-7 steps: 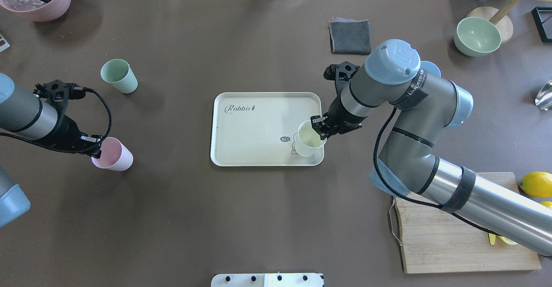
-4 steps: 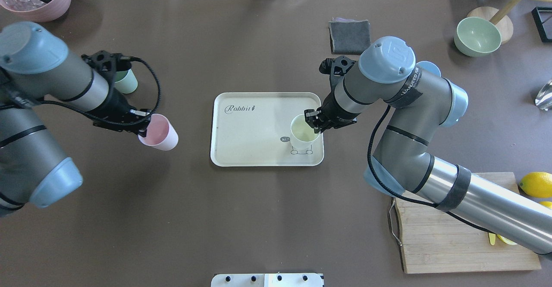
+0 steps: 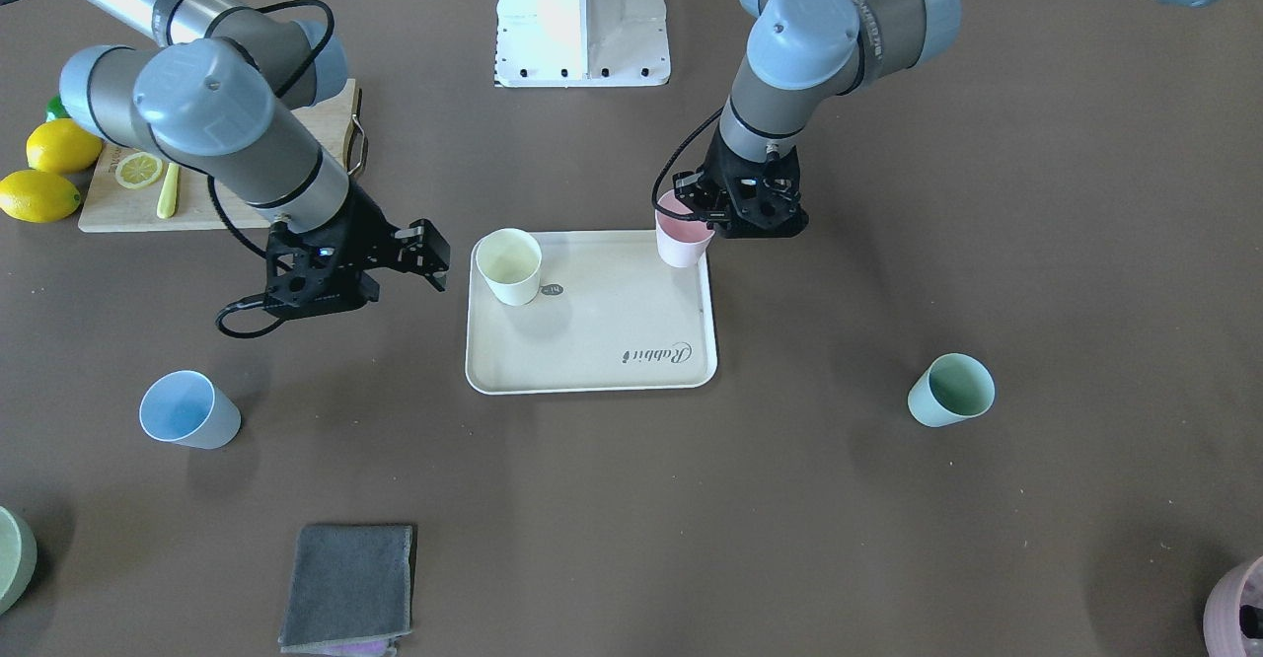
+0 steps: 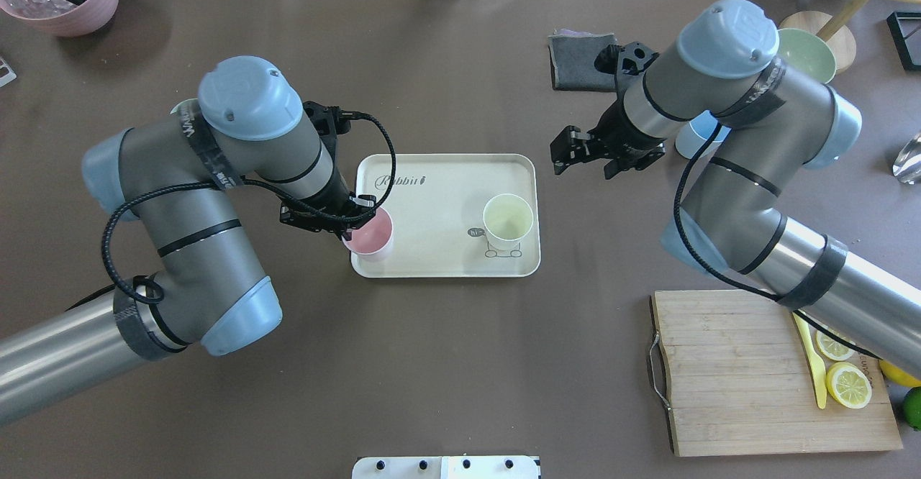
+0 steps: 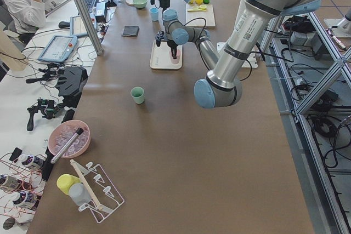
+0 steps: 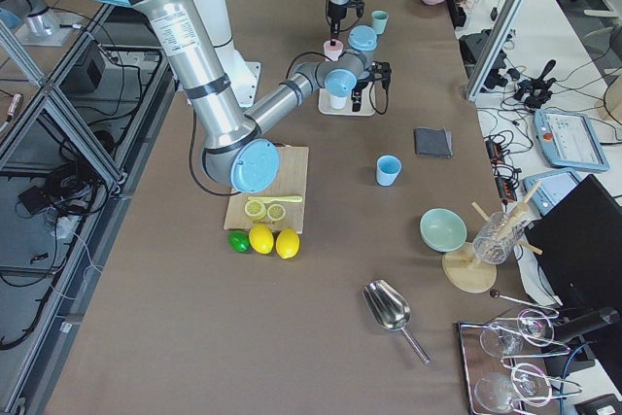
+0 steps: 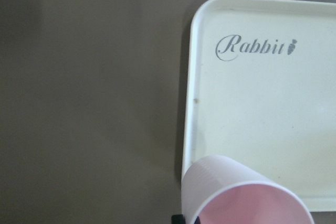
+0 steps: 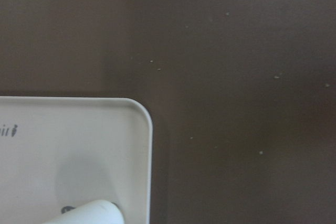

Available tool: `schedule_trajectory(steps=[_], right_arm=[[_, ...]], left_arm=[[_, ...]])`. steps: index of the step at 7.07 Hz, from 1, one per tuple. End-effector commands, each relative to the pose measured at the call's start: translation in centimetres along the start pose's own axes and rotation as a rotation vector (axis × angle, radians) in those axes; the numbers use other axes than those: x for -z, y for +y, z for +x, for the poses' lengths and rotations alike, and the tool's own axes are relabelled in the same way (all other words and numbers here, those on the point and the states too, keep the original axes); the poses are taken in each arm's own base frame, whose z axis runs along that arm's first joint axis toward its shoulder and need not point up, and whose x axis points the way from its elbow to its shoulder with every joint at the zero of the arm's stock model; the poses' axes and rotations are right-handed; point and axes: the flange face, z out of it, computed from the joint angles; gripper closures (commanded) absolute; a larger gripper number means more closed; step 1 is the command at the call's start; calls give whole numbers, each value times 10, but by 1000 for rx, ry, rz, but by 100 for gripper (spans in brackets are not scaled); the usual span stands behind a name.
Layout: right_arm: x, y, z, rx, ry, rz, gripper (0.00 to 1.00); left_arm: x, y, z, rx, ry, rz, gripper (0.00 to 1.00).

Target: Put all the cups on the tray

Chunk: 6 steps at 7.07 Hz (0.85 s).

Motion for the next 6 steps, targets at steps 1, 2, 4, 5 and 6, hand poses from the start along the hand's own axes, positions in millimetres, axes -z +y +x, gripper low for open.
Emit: schedule_trajectory(steps=[1,2,4,5,6], right_arm=[[29,-28,102,57,43,-2,0],[33,-48,146,43,74,-1,0],[33,-85,227,34,140,-11,0],[30,-93,239,11,153,-15,1],[24,-94,247,-2,163,-25,10]], left_arm=[[-21,-6,15,8,12,0,100],[-23,-7,14,8,11,1,100],[-25,-9,13,8,6,0,26],[-20,-7,16,0,16,3,3],[-15,-14,14,6,18,14,3]])
